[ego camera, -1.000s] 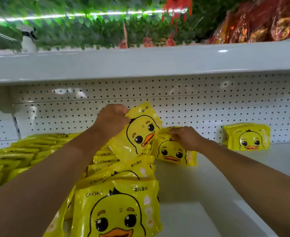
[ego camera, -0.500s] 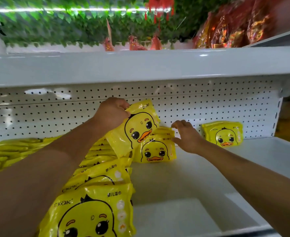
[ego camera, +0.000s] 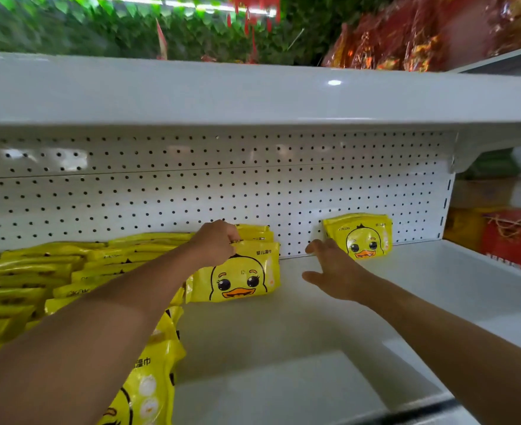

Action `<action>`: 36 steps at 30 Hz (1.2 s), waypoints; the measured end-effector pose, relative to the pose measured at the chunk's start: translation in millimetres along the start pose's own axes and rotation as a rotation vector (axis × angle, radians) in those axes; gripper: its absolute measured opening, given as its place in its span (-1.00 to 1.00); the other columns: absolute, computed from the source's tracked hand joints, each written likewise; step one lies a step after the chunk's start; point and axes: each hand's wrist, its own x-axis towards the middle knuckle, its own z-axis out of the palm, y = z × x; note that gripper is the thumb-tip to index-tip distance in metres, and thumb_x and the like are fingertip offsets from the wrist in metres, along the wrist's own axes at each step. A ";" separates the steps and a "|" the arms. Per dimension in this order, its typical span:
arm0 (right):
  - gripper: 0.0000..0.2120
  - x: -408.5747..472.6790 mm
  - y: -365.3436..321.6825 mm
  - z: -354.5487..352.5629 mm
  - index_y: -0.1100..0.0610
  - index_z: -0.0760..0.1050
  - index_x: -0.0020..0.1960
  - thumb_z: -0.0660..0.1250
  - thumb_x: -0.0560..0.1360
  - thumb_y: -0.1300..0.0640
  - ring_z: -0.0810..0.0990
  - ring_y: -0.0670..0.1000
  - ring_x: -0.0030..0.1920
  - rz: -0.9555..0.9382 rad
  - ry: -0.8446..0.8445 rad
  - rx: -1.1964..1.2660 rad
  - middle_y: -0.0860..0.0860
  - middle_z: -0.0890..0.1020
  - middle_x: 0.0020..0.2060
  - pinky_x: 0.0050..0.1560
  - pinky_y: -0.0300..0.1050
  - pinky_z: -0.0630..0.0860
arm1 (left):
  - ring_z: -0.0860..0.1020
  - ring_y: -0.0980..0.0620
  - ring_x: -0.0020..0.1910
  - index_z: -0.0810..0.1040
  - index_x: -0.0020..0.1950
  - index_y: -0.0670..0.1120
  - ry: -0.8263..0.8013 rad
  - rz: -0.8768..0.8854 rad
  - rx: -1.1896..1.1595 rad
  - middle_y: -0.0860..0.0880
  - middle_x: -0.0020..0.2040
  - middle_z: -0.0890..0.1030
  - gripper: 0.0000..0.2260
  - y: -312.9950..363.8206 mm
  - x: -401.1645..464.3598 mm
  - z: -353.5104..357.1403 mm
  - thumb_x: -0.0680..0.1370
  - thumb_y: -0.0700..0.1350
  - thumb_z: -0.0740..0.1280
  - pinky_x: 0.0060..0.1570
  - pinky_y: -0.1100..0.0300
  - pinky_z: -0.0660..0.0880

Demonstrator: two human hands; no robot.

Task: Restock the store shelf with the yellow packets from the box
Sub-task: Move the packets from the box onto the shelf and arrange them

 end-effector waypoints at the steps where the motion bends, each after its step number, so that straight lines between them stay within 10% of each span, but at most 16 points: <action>1: -0.47 -1.1 -0.7 0.7 0.16 0.23 0.39 0.31 0.52 0.02 0.38 0.12 0.29 -0.003 -0.001 -0.001 0.15 0.29 0.32 0.25 -0.09 0.35 | 0.51 -0.10 0.11 0.57 0.17 -0.16 0.019 0.006 0.021 -0.13 0.15 0.57 -0.76 -0.6 1.6 4.0 0.51 -0.26 0.33 -0.03 0.25 0.33; 12: -0.39 -29.1 -22.1 -7.4 0.14 0.18 0.43 0.35 0.49 0.02 0.29 0.12 0.37 0.024 0.006 -0.034 0.12 0.28 0.36 0.32 -0.03 0.32 | 0.41 -0.07 0.19 0.41 0.23 -0.06 0.151 0.065 0.323 -0.07 0.17 0.43 -0.64 9.3 -10.5 -7.0 0.47 -0.25 0.36 -0.04 0.07 0.42; 36: -0.37 -316.8 3.2 -35.7 0.11 0.19 0.44 0.37 0.46 0.01 0.18 0.12 0.38 0.042 -0.075 -0.040 0.10 0.30 0.35 0.35 -0.02 0.21 | 0.41 -0.03 0.23 0.37 0.29 -0.01 -0.053 0.143 0.068 -0.01 0.25 0.47 -0.60 158.9 -285.8 95.7 0.48 -0.13 0.37 0.08 0.10 0.41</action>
